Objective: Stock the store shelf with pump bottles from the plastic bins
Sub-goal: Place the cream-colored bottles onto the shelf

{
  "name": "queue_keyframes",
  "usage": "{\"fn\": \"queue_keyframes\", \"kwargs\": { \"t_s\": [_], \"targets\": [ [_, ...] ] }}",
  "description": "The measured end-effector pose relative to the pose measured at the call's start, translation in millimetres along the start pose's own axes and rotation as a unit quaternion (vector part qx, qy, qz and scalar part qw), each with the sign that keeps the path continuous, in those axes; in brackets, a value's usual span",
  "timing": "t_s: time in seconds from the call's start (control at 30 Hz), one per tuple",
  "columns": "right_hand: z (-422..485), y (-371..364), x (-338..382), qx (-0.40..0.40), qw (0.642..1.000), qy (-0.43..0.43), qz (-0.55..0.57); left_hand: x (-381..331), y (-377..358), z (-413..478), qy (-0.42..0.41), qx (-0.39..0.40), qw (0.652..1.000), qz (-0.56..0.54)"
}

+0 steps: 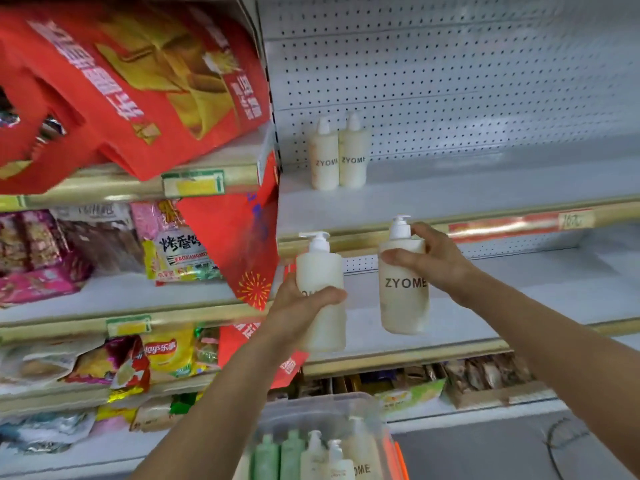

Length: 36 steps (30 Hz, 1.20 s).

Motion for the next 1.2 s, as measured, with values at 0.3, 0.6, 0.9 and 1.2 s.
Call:
{"fn": "queue_keyframes", "kwargs": {
  "t_s": [0.3, 0.6, 0.9, 1.2],
  "targets": [
    [113.8, 76.4, 69.2, -0.035, 0.996, 0.085, -0.017, -69.1, -40.4, 84.7, -0.044, -0.039, 0.998, -0.032],
    [204.2, 90.1, 64.9, -0.003, 0.992, 0.112, -0.059, -96.5, -59.8, 135.2, -0.054, -0.06, 0.995, -0.059],
    [262.2, 87.7, 47.0, 0.011, 0.994, 0.099, -0.04, -100.5, -57.9, 163.0, -0.047, -0.082, 0.994, -0.052],
    [303.0, 80.9, 54.5, 0.011, 0.991, 0.105, -0.08, -112.1, -54.8, 182.5, -0.063, -0.106, 0.991, -0.046]
  ]
}}
Point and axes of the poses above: each hand's wrist, its own z-axis towards the middle knuckle, its own y-axis out of the back of the hand, x = y × z, the point moved 6 cm from there along z, towards the middle knuckle, and after that the axes turned 4 degrees about -z, right-handed, at the moved point
